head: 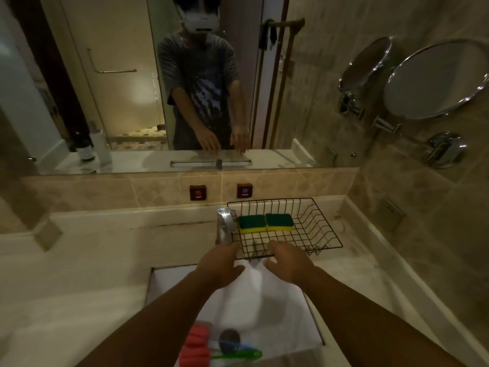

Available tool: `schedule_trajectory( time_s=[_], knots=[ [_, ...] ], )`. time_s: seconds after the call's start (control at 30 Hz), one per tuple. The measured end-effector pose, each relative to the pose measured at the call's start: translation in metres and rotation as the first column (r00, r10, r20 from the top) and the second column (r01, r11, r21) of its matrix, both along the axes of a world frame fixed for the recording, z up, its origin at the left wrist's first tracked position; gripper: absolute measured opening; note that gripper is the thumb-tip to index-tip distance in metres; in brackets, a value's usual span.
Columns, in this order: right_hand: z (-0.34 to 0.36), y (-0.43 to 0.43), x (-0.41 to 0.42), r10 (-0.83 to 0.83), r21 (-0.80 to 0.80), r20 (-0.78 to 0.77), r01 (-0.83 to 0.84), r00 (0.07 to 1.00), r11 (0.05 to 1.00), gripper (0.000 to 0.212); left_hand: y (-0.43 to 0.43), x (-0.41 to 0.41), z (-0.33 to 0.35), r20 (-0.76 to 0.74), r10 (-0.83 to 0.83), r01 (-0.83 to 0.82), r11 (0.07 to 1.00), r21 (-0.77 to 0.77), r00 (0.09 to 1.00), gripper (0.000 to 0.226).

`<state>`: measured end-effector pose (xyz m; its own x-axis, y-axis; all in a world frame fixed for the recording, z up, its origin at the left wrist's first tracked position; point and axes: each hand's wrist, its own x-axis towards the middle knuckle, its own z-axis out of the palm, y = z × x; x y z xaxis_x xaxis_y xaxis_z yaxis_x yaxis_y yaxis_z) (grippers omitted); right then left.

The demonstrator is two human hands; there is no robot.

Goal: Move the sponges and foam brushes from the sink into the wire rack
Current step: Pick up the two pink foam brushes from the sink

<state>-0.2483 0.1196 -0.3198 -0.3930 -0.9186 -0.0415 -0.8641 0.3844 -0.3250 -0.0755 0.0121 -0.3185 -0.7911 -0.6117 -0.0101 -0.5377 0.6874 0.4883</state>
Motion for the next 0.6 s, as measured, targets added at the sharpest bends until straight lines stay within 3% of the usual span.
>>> schedule_trajectory(
  time_s=[0.27, 0.47, 0.6],
  knots=[
    [-0.009, -0.008, 0.022, 0.027, 0.084, 0.027, -0.030, 0.999, 0.996, 0.044, -0.004, 0.029, -0.012, 0.031, 0.059, -0.060, 0.998, 0.031, 0.998, 0.049],
    [-0.027, -0.017, 0.033, -0.010, 0.126, 0.182, -0.013, 0.983, 0.992, 0.041, -0.008, 0.048, -0.029, 0.115, 0.114, -0.122, 0.991, 0.063, 0.987, 0.052],
    [-0.054, -0.014, 0.041, 0.039, 0.234, 0.243, -0.098, 0.969, 0.967, 0.039, -0.009, 0.063, -0.053, 0.219, 0.109, -0.138, 0.983, 0.123, 0.970, 0.058]
  ],
)
